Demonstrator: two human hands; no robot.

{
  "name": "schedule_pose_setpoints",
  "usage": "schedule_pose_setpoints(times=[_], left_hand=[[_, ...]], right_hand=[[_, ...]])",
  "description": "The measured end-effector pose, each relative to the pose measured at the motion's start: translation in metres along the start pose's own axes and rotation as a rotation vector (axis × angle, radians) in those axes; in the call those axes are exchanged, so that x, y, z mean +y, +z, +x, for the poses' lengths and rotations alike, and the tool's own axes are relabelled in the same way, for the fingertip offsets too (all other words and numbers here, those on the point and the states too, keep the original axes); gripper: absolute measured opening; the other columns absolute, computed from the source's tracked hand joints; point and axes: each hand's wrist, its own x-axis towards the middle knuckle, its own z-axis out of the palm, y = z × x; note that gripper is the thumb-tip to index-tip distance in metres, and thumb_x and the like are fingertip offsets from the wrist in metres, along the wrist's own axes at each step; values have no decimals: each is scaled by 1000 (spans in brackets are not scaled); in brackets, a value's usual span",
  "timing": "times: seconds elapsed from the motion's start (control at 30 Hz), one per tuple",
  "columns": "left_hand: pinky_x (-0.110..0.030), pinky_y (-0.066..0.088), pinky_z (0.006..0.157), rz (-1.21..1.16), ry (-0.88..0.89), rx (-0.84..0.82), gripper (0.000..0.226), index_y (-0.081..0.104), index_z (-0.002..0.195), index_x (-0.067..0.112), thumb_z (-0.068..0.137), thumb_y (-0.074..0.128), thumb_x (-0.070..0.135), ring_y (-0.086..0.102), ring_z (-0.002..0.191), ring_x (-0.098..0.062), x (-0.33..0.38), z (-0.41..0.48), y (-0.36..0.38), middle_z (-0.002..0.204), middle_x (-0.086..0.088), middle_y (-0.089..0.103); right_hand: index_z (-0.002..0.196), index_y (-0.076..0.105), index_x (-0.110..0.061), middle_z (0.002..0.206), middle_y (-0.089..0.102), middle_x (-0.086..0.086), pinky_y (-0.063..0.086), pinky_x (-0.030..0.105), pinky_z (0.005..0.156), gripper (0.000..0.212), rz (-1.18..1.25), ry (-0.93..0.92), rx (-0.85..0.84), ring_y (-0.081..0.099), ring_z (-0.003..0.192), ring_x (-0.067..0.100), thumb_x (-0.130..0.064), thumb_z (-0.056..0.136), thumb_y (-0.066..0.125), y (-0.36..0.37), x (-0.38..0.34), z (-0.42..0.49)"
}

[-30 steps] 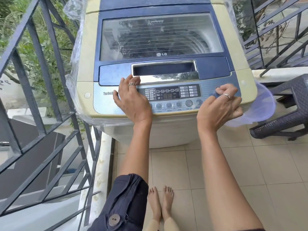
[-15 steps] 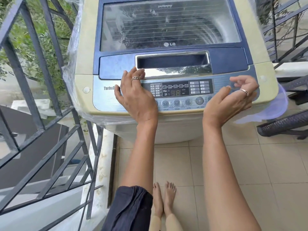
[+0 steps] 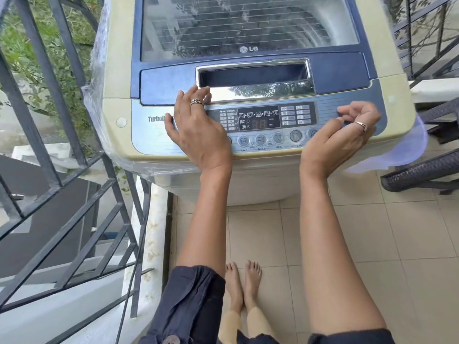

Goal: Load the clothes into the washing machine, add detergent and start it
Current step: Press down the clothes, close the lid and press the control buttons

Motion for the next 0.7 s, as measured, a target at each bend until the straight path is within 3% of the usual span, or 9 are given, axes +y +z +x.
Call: schedule_pose_setpoints(times=[0.13, 0.27, 0.6, 0.7], left_hand=[[-41, 23, 112, 0, 0, 4, 41, 68, 105, 23, 82, 42, 1, 49, 130, -14, -1, 0, 2, 122, 8, 64], [-41, 22, 112, 0, 5, 16, 42, 67, 106, 23, 82, 41, 1, 49, 129, -14, -3, 0, 2, 122, 8, 64], [-39, 23, 112, -3, -3, 33, 46, 67, 108, 23, 81, 39, -1, 49, 129, -13, -3, -2, 3, 121, 9, 65], [-39, 23, 113, -2, -4, 32, 46, 67, 108, 24, 80, 39, 0, 49, 129, -12, -3, -2, 3, 120, 10, 65]], right_hand=[[95, 54, 7, 95, 62, 15, 44, 31, 86, 31, -8, -17, 9, 47, 91, 20, 6, 68, 39, 2, 6, -1], [93, 54, 8, 94, 60, 17, 44, 37, 84, 30, -23, -32, 31, 46, 89, 20, 6, 67, 41, 4, 7, -1], [93, 54, 9, 93, 59, 18, 37, 19, 83, 30, -46, -20, 60, 42, 85, 19, 9, 65, 43, 6, 10, -2], [93, 54, 10, 93, 59, 18, 39, 21, 82, 30, -43, -23, 64, 41, 85, 19, 9, 65, 43, 6, 9, -2]])
